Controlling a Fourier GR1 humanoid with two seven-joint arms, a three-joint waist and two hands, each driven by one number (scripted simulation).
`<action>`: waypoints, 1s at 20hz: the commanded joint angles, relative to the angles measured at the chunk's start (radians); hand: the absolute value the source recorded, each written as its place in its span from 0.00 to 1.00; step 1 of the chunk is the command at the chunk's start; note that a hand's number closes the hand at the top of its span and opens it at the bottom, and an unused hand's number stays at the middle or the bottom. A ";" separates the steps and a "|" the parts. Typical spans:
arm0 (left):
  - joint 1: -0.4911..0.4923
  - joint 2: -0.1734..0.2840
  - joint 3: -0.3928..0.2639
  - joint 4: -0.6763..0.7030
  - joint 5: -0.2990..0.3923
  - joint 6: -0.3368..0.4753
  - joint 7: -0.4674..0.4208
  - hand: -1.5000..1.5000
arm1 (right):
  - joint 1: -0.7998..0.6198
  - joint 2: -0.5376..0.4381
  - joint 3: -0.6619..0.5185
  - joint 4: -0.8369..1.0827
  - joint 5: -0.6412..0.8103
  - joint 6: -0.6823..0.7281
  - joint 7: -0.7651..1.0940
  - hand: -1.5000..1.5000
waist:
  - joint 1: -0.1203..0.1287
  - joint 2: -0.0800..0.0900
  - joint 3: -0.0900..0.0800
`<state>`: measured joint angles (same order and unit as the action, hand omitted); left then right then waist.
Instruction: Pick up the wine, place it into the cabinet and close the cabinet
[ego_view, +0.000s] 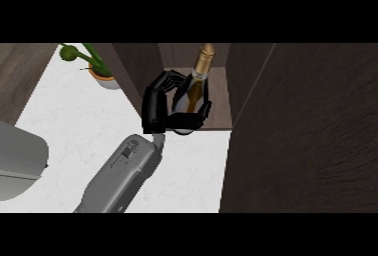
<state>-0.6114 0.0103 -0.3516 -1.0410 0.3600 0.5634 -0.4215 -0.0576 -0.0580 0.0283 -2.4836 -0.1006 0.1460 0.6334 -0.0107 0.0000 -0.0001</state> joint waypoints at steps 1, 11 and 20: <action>-0.079 -0.010 0.070 0.117 0.008 -0.046 0.011 1.00 | -0.002 -0.014 -0.061 -0.058 -0.125 0.007 0.020 0.00 | -0.003 0.002 0.000; -0.193 0.001 0.160 0.380 0.047 -0.149 -0.098 1.00 | 0.044 0.013 0.010 -0.135 -0.094 -0.001 0.057 0.00 | -0.014 0.004 0.000; -0.346 0.000 0.202 0.562 0.061 -0.087 -0.195 1.00 | 0.023 0.023 -0.010 -0.058 -0.106 0.016 -0.003 0.00 | -0.022 0.008 0.000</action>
<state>-0.9139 0.0026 -0.1985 -0.5735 0.4353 0.4669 -0.5485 -0.0651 -0.0356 0.0493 -2.4755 -0.1127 0.1525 0.6378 -0.0301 0.0041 -0.0004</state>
